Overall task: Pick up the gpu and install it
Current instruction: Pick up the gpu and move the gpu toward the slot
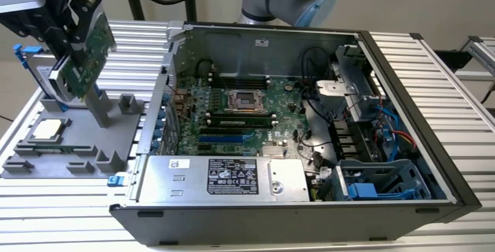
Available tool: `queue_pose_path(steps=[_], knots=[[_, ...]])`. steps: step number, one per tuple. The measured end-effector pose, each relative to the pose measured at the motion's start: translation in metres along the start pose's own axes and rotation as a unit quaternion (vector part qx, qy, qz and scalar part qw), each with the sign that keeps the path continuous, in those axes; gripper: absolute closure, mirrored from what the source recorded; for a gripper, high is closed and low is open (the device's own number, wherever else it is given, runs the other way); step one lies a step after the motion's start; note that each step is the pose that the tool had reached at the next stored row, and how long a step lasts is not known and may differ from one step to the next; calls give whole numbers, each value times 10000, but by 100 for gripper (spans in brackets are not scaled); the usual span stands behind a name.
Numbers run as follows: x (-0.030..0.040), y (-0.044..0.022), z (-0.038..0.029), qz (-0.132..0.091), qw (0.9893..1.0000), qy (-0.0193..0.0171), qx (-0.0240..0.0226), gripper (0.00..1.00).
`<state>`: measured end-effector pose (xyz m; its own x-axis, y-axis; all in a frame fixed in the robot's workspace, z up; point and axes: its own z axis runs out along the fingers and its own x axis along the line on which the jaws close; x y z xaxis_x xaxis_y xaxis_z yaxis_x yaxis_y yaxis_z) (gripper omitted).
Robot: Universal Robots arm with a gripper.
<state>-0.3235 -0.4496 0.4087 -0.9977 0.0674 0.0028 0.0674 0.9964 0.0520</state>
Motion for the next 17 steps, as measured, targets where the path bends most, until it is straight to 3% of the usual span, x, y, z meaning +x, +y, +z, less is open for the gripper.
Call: queue_pose_path(steps=[10,17], knots=[[-2,2,-25,-1,10000,1,1,100],[-57,5,-24,0,10000,1,0,100]])
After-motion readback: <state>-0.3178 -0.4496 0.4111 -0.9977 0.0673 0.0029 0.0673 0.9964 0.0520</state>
